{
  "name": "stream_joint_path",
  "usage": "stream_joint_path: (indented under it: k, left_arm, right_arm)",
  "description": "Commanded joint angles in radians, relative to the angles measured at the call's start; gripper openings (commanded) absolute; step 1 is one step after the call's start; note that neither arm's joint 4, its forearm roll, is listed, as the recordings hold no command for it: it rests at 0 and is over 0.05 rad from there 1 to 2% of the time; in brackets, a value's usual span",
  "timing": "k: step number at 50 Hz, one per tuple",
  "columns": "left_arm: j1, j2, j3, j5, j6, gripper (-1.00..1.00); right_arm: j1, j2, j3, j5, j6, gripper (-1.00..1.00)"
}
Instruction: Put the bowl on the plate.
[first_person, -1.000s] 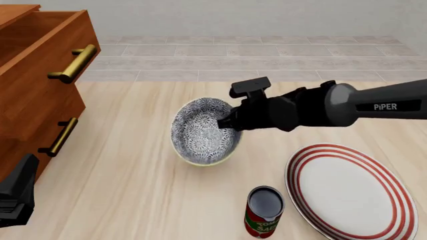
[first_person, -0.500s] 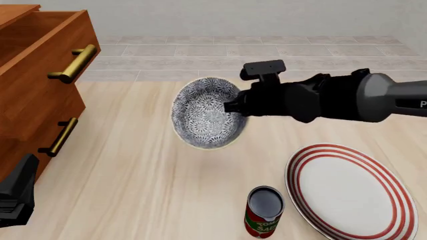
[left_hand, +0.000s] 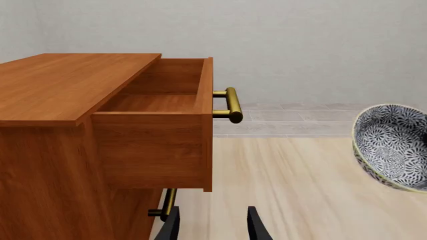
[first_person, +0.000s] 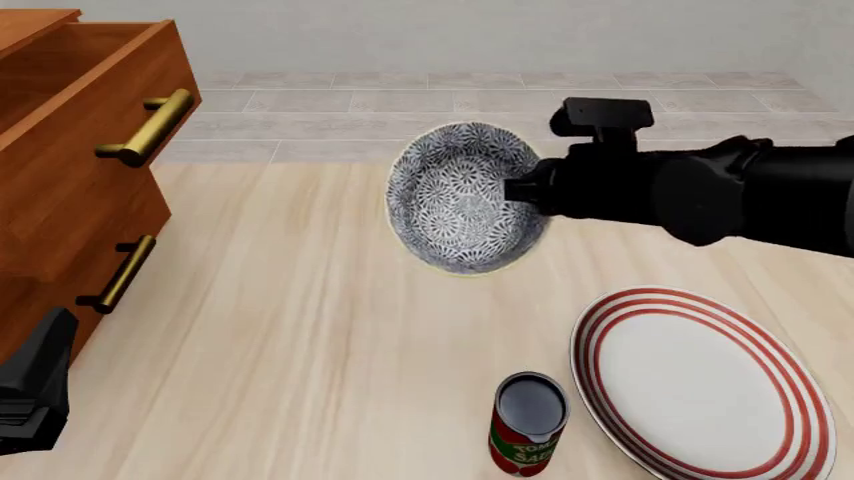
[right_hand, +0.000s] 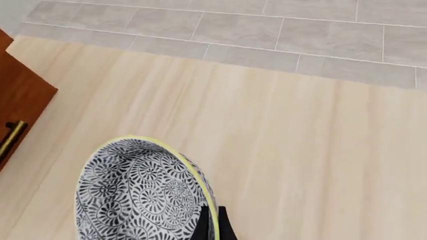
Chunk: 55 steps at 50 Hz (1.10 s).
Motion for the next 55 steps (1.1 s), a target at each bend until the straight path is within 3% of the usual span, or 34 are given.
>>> stream_joint_path:
  k: [1, 22, 34, 55]
  left_arm:
    - [0.0, 0.0, 0.0, 0.0, 0.0, 1.0]
    - [0.0, 0.0, 0.0, 0.0, 0.0, 1.0]
    - [0.0, 0.0, 0.0, 0.0, 0.0, 1.0]
    - [0.0, 0.0, 0.0, 0.0, 0.0, 1.0]
  right_arm:
    - [-0.065, -0.121, 0.08, 0.012, 0.016, -1.0]
    - [-0.17, -0.349, 0.232, 0.08, 0.024, -1.0]
    - [-0.278, -0.565, 0.38, 0.148, 0.05, -1.0]
    - [-0.357, -0.758, 0.466, 0.263, 0.063, -1.0]
